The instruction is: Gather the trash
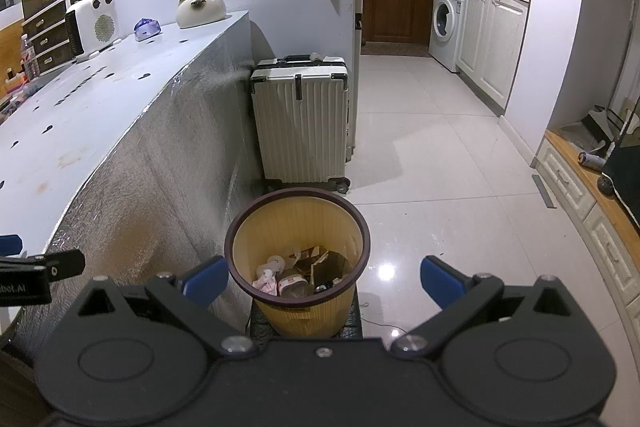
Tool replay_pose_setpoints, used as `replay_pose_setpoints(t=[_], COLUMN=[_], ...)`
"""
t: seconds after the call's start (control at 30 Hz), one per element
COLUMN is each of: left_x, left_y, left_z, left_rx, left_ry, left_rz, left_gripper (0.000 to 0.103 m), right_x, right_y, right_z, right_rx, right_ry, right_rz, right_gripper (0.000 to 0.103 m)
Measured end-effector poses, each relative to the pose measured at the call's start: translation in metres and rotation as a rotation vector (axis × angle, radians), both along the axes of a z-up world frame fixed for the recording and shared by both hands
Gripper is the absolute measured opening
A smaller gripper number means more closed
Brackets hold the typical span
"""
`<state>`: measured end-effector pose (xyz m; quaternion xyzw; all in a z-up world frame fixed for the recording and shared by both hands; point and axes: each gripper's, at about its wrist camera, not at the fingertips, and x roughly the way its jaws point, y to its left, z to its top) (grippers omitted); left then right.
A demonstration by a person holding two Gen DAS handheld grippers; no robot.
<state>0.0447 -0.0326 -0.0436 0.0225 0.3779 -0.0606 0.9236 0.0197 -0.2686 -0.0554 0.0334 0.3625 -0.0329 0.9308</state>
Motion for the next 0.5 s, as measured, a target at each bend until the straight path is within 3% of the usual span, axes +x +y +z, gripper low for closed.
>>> replay_pose_setpoints(t=[0.5], left_x=[0.0007], left_y=[0.0006], left_z=[-0.0002], left_rx=[-0.001], left_ry=[0.000], left_rz=[0.000], left_gripper=[0.103], right_x=[0.0004], right_y=[-0.0007], right_z=[0.0000], right_rx=[-0.001], right_ry=[0.002], right_rz=[-0.001], right_gripper=[0.103])
